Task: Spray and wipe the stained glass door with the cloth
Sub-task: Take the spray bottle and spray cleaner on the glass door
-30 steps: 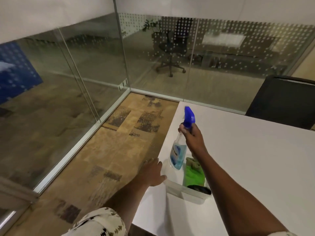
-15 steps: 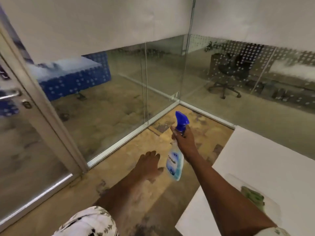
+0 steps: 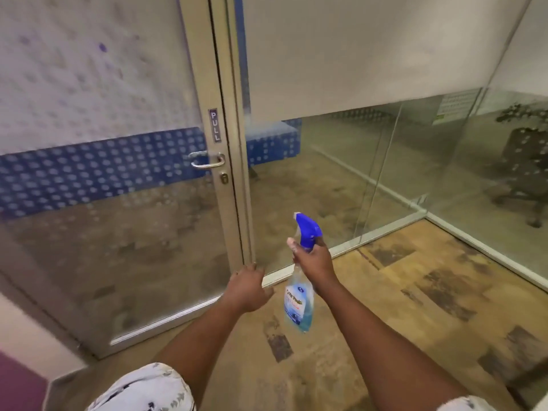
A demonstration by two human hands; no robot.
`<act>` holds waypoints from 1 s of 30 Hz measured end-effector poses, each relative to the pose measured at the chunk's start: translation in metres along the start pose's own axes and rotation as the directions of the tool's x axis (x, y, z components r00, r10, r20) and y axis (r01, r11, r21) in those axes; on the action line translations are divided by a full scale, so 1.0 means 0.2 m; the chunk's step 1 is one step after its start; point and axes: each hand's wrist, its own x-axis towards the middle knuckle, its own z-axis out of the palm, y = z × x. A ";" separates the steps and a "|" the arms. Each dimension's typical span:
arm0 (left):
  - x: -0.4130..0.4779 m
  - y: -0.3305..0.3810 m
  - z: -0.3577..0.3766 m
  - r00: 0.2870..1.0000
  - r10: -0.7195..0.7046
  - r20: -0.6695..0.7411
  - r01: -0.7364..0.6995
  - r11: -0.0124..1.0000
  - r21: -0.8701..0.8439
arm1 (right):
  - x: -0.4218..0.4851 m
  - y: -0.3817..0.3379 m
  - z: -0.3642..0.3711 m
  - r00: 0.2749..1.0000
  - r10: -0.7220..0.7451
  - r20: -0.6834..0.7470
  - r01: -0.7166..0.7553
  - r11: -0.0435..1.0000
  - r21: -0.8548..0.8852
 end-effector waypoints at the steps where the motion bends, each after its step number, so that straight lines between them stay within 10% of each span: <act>1: -0.01 -0.10 -0.02 1.000 -0.028 -0.010 0.028 1.000 -0.009 | 0.01 -0.01 0.11 1.000 0.011 0.029 -0.012 1.000 0.012; 30: 0.28 -1.80 -0.68 0.831 -0.477 -0.286 0.460 0.878 -0.130 | 0.57 0.00 2.14 0.912 0.005 0.410 0.018 0.998 -0.052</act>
